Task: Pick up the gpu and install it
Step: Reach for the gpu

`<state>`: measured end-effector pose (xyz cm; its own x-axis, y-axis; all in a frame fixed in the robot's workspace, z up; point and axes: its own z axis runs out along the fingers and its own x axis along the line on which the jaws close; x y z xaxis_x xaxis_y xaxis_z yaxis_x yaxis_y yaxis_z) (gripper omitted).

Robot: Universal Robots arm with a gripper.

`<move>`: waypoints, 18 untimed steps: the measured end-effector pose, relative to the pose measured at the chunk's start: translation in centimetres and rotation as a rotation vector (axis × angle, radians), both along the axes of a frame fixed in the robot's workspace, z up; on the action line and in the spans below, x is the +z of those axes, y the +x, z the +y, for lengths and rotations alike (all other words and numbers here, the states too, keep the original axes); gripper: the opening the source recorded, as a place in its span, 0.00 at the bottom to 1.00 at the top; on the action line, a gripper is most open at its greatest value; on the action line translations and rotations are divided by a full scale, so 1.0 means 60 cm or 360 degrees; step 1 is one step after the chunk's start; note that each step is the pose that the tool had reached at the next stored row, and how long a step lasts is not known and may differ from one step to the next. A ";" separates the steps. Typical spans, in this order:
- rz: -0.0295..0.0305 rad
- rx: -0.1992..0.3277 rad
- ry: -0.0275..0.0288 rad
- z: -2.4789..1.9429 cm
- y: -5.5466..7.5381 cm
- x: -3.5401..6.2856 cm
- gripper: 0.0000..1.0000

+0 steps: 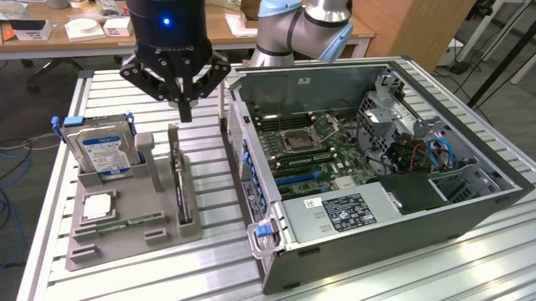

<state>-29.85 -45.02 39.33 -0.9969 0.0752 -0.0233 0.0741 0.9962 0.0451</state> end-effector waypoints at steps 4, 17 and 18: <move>-0.00001 0.0000 0.00000 -0.0001 -0.001 0.000 0.11; -0.00001 0.0000 0.00001 -0.0004 -0.011 0.000 0.11; -0.00001 0.0000 0.00000 -0.0004 -0.013 0.000 0.11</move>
<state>-30.62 -45.05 39.33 -0.9969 0.0752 -0.0233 0.0741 0.9962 0.0451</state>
